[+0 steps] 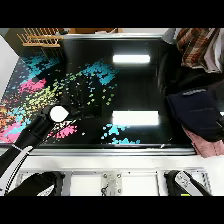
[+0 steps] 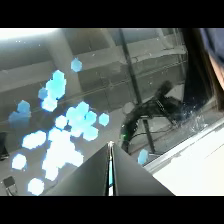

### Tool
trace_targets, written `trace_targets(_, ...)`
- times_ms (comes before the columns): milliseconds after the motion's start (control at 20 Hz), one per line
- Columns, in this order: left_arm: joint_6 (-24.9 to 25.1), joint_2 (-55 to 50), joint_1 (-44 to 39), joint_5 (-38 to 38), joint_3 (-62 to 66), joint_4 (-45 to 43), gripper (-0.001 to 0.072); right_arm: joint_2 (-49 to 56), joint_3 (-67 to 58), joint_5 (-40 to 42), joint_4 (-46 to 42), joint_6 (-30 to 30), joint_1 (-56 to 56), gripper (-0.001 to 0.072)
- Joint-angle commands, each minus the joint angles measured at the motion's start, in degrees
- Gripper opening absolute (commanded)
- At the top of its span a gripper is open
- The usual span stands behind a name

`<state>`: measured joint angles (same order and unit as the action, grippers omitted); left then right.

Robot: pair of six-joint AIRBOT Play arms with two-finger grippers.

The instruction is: Fold the clothes and pants, and hang the long-sleeved shirts on hangers.

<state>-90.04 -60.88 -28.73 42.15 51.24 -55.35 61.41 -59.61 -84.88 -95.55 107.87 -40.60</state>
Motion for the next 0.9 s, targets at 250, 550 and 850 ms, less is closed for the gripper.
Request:
trace_targets(250, 0.0, 0.0, 0.0, 1.4, 0.0, 0.0, 0.0007, -7.9, 0.6, 5.9, 3.3, -5.4, 0.5, 0.0687)
trace_targets(550, 0.0, 0.0, 0.0, 1.2, 0.0, -0.1, 0.0007, -17.6, 1.1, 14.9, 30.9, -15.8, 16.3, 0.0687)
trace_targets(850, 0.0, 0.0, 0.0, 1.2, 0.0, -0.1, 0.0007, -15.5, 1.1, 16.3, 30.9, -21.0, 37.2, 0.0117)
